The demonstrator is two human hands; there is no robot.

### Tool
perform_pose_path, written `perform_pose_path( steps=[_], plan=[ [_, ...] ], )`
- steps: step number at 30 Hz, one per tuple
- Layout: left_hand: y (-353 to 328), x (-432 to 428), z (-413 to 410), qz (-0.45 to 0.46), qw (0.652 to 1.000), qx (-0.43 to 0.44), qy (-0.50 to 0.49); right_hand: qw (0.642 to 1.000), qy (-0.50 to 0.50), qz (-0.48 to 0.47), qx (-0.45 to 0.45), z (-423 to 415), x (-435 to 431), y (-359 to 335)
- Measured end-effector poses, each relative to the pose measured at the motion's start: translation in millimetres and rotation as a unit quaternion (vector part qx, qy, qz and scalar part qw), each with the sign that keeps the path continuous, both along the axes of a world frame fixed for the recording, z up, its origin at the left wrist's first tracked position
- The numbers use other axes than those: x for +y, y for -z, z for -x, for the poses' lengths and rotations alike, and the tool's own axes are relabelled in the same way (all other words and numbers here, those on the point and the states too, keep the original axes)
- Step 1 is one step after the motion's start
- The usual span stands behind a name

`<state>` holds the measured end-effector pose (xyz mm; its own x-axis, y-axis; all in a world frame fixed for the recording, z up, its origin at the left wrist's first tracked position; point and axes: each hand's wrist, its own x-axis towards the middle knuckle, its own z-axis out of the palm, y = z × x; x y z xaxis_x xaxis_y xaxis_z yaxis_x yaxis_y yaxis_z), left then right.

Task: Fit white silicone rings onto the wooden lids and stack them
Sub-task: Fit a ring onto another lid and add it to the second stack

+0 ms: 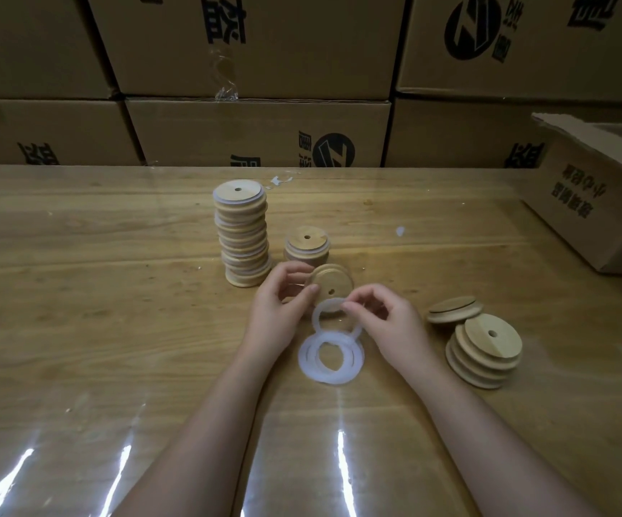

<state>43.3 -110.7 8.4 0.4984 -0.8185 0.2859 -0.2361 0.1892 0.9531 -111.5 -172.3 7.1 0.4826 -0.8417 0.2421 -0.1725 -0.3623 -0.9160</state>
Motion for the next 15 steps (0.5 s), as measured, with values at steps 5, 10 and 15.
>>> perform_pose_path(
  steps=[5,10,15],
  plan=[
    [-0.5,1.4,4.9,-0.002,0.999,-0.03,0.018,0.995,0.052,0.021,-0.077,-0.1,-3.6,-1.3],
    [-2.8,3.2,6.7,-0.006,0.997,-0.069,0.031,0.994,0.037,0.035,-0.093,-1.3,-5.1,1.9],
    [0.2,4.3,10.5,0.008,0.993,-0.111,0.037,0.994,0.059,0.043,-0.079,-1.5,-7.7,5.4]
  ],
)
